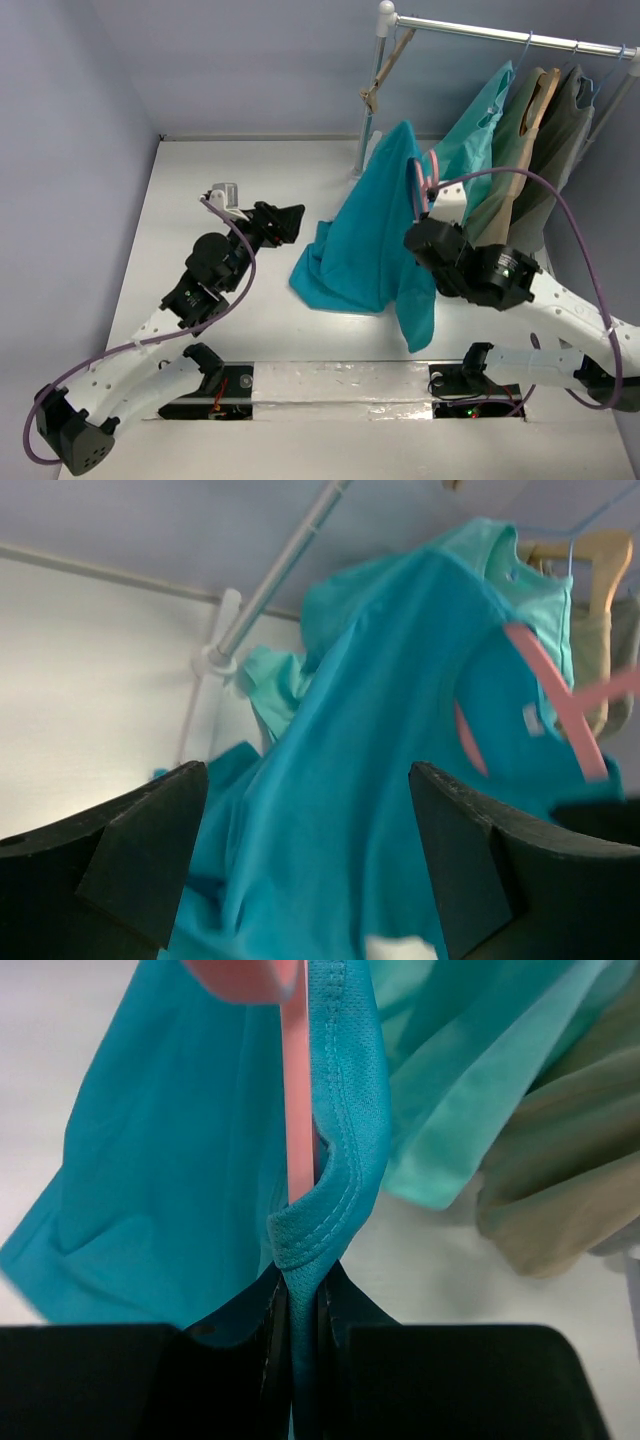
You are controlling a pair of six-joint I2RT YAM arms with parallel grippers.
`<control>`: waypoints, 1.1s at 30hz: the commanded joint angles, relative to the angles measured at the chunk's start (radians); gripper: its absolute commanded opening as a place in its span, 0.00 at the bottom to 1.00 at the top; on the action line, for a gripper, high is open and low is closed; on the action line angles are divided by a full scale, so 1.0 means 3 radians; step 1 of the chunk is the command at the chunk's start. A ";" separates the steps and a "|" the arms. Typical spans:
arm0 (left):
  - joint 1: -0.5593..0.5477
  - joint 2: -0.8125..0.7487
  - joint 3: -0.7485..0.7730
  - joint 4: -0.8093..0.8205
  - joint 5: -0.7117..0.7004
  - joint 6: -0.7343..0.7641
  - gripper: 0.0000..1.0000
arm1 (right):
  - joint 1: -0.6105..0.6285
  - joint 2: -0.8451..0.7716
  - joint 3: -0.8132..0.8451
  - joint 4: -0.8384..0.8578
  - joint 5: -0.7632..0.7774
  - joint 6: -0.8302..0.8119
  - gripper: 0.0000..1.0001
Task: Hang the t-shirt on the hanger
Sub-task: Place the hanger at the clothesline.
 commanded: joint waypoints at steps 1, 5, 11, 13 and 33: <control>-0.0279 -0.0107 -0.0017 -0.0033 -0.0305 0.0264 0.80 | -0.0499 0.0055 0.0197 0.0611 0.0040 -0.0506 0.00; -0.0362 -0.0184 -0.0088 -0.0049 -0.0495 0.0377 0.80 | -0.0715 0.0207 0.0411 0.1101 -0.0093 -0.0956 0.00; -0.0362 -0.0235 -0.0155 -0.0028 -0.0510 0.0423 0.98 | -0.1155 0.0453 0.0902 0.1434 -0.0369 -0.1314 0.00; -0.0362 -0.0225 -0.0135 -0.0079 -0.0551 0.0444 0.99 | -0.1420 0.0611 0.1025 0.1481 -0.0594 -0.1366 0.00; -0.0362 -0.0205 -0.0196 -0.0018 -0.0505 0.0377 0.99 | -0.2592 0.1297 0.1541 0.2213 -0.1811 -0.1729 0.00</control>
